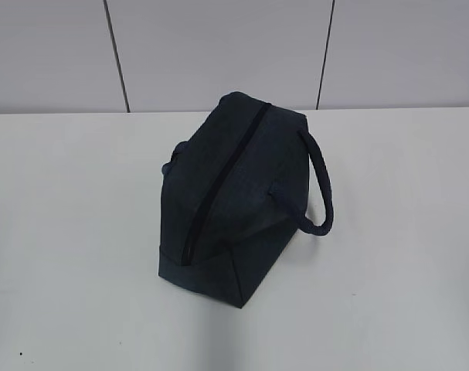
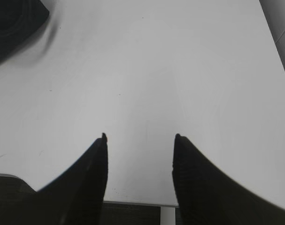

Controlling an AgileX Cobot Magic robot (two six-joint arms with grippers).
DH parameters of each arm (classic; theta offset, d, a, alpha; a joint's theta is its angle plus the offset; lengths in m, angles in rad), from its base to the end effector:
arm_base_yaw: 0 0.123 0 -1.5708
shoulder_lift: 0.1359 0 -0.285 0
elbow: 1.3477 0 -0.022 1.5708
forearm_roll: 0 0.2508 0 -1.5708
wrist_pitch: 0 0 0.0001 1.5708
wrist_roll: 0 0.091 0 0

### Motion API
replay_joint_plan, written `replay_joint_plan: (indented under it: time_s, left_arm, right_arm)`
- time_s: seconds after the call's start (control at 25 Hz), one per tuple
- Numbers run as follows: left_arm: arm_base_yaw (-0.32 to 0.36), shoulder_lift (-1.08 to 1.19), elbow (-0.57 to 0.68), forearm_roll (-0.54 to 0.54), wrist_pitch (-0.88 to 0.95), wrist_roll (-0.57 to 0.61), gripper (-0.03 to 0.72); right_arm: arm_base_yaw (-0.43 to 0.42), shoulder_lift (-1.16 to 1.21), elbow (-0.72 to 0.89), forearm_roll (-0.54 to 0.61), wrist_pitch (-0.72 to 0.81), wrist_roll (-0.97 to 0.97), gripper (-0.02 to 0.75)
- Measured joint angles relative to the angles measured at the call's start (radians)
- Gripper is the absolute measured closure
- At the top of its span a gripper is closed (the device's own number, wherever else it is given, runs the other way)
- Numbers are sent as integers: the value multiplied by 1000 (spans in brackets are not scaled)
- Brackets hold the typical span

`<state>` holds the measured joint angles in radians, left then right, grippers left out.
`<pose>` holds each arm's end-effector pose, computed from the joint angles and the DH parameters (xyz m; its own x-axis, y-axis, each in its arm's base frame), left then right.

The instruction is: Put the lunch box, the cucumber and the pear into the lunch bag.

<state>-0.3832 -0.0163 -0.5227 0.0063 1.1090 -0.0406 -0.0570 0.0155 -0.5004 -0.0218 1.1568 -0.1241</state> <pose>-0.0110 0.0050 0.2795 -0.4442 0.1383 -0.8852 0.3527 0.9352 -0.0309 -0.0071 -0.0014 0.2700 -0.5559 -0.1010 -0.8251 -0.0001 0.9926 -0.1214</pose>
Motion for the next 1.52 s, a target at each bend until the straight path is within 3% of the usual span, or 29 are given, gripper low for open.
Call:
replay_joint_plan:
  time_s: [0.44,0.8,0.96,1.52]
  left_arm:
    - [13,-1,0,0,-1,1,365]
    - [326,-2,0,0,-1,1,419]
    - [405,-2,0,0,-1,1,427]
    - [417,-2,0,-1,-2,1,447]
  right_arm:
    - [0,0,0,0,0,0,373]
    - [0,0,0,0,-2,0,373]
    - [11,-8,0,0,-2,0,373]
    - [102,-35,0,-2,-3,0,373]
